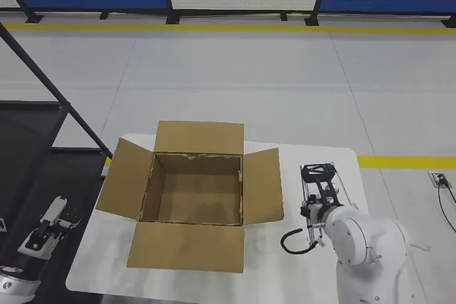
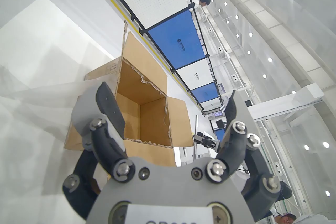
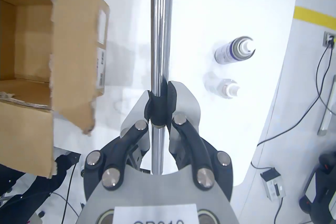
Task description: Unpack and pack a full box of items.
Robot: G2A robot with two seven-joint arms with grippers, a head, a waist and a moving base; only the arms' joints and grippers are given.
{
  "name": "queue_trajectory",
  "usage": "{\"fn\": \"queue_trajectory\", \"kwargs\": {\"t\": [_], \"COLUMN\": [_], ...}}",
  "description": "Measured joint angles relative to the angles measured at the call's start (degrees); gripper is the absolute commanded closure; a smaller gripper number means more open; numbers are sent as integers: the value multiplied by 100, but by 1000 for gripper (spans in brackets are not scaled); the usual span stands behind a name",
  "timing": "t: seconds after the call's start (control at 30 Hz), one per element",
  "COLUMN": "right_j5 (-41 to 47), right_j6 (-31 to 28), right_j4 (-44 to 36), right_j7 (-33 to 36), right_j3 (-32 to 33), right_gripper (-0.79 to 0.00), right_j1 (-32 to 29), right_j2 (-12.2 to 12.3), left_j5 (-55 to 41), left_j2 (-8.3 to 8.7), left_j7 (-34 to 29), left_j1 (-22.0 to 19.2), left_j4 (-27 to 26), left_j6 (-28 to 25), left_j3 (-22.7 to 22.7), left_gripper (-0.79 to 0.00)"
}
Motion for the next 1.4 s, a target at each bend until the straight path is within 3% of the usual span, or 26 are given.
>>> {"fn": "queue_trajectory", "kwargs": {"t": [0.37,0.93,0.97,1.4], "right_j5": [222,259,279,481], "right_j6": [-193,-97,-72,54], "right_j4": [1859,3240,3296,3238], "right_j7": [-61,-319,-353,-513], "right_j3": [354,351,357,352], "right_gripper": [0,0,-179,-265], "right_j1": [424,840,852,777], "right_j2": [125,271,279,373], "left_j5": [0,0,0,0], "left_j2": [0,0,0,0], "left_j7": [0,0,0,0], "left_j1": [0,0,0,0], "left_j4": [0,0,0,0], "left_j6": [0,0,0,0], "left_j3": [0,0,0,0], "left_gripper": [-785,-785,-785,-785]}}
